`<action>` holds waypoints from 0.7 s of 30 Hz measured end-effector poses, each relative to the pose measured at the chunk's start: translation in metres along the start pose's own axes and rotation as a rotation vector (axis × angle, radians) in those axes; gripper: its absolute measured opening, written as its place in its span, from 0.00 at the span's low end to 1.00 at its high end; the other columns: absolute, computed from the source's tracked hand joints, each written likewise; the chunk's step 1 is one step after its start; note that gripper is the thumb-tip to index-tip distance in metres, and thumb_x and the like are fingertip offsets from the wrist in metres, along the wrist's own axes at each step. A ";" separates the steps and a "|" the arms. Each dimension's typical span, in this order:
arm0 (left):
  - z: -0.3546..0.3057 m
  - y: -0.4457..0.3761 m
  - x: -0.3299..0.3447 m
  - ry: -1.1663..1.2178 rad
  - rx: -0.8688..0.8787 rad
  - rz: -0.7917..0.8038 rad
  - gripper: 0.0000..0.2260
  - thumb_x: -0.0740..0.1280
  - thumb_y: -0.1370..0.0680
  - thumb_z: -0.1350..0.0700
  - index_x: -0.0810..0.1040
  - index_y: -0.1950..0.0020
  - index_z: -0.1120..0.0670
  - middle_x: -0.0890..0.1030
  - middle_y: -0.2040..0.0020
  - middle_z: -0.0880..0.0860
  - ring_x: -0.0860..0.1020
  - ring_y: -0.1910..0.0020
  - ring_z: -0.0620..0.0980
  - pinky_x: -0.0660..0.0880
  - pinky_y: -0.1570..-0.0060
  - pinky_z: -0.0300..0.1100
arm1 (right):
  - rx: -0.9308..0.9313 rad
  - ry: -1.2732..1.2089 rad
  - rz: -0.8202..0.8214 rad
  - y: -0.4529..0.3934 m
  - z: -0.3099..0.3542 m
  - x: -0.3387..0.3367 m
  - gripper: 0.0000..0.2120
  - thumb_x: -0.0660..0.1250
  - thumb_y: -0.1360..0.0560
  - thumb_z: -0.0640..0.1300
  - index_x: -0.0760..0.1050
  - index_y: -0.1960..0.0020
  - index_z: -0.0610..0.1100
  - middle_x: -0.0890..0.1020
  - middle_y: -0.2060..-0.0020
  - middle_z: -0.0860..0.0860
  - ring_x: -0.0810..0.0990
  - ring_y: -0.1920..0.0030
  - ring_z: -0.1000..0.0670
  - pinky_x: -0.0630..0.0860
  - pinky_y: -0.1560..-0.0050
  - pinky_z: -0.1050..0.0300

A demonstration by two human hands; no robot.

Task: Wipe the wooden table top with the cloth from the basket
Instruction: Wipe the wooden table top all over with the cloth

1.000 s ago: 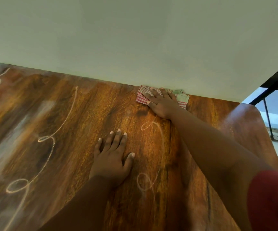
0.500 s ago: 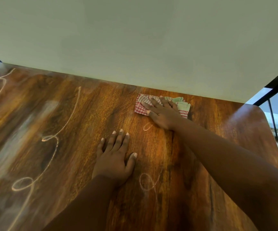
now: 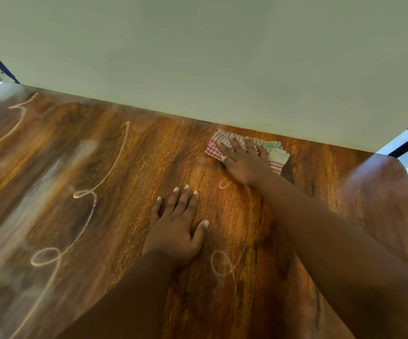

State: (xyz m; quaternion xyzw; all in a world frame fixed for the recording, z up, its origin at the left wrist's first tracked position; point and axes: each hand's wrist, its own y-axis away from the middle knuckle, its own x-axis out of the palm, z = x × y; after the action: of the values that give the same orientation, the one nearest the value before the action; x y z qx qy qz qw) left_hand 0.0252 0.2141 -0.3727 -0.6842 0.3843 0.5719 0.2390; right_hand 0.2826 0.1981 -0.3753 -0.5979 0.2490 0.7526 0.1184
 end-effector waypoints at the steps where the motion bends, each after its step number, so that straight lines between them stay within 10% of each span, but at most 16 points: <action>1: 0.000 0.000 0.000 0.007 0.003 -0.001 0.32 0.40 0.23 0.35 0.41 0.21 0.45 0.39 0.22 0.46 0.34 0.24 0.45 0.33 0.27 0.52 | -0.017 0.006 -0.001 0.008 0.000 0.003 0.24 0.39 0.20 0.63 0.42 0.25 0.66 0.44 0.22 0.55 0.39 0.24 0.45 0.33 0.30 0.42; 21: 0.002 -0.001 0.006 0.000 0.004 -0.023 0.31 0.39 0.23 0.34 0.41 0.21 0.44 0.40 0.21 0.45 0.34 0.24 0.44 0.33 0.28 0.52 | 0.050 -0.012 -0.005 -0.016 -0.010 -0.004 0.24 0.39 0.20 0.61 0.40 0.24 0.64 0.43 0.22 0.53 0.40 0.24 0.42 0.36 0.30 0.39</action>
State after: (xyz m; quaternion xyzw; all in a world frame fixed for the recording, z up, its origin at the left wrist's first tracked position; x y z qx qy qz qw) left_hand 0.0250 0.2150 -0.3794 -0.6882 0.3775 0.5684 0.2467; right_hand 0.2999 0.2068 -0.3771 -0.5909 0.2655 0.7495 0.1365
